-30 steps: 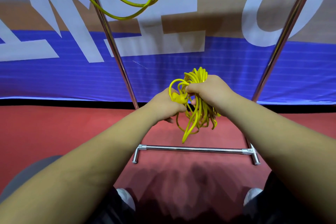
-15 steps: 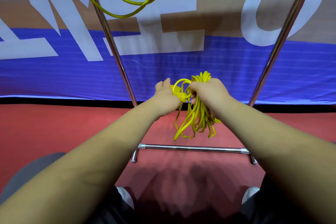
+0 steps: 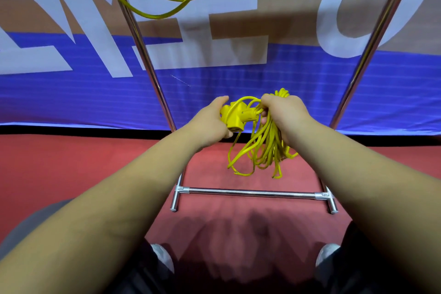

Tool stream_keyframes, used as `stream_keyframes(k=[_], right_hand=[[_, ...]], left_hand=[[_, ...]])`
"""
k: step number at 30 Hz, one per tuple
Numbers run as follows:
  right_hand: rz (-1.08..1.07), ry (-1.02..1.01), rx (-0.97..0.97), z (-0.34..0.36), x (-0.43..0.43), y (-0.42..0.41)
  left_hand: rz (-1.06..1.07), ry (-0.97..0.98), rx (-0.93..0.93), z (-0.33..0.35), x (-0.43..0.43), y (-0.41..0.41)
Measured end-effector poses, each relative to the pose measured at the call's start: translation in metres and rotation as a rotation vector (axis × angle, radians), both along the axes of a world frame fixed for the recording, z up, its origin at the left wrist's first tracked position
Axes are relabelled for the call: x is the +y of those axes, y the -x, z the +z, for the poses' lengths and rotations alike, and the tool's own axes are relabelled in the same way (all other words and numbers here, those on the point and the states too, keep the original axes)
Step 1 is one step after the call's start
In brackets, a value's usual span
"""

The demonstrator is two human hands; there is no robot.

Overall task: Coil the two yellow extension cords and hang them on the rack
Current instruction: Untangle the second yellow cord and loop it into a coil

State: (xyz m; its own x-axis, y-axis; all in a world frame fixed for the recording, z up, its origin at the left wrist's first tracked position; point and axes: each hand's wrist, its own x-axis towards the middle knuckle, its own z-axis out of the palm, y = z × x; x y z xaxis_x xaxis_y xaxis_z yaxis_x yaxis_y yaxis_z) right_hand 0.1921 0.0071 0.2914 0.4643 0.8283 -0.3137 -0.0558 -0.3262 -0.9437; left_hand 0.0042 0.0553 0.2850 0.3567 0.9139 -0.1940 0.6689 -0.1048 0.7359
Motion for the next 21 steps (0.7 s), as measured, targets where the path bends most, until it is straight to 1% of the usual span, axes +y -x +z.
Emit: stream_keyframes(k=[3,7,9,12,13,15,17,19,21], right_hand=[[-0.01,0.0,-0.041,-0.001,0.002,-0.002],[0.012,0.019,-0.137,-0.003,0.001,-0.002],[0.012,-0.001,-0.127,-0.003,0.001,-0.003],[0.028,-0.019,-0.089,-0.001,0.002,-0.005],[0.037,-0.021,-0.086,-0.001,0.003,-0.005],[0.066,-0.034,-0.076,-0.001,0.003,-0.001],[0.101,-0.051,-0.061,-0.003,0.001,0.003],[0.122,-0.051,-0.033,-0.005,0.001,0.004],[0.13,-0.041,-0.013,-0.005,0.0,0.006]], left_hand=[[-0.004,0.045,-0.105,-0.001,0.008,0.008],[-0.021,0.04,-0.186,0.002,0.012,0.011],[-0.03,0.059,-0.245,0.0,0.009,0.008],[0.048,0.225,-0.365,0.0,0.001,0.0],[0.052,0.246,-0.381,0.002,-0.002,-0.003],[0.021,0.145,-0.338,0.0,-0.003,-0.007],[0.059,0.058,-0.325,-0.004,-0.005,-0.008],[0.155,0.076,-0.393,-0.008,-0.004,-0.009],[0.229,0.144,-0.464,-0.01,-0.004,-0.01]])
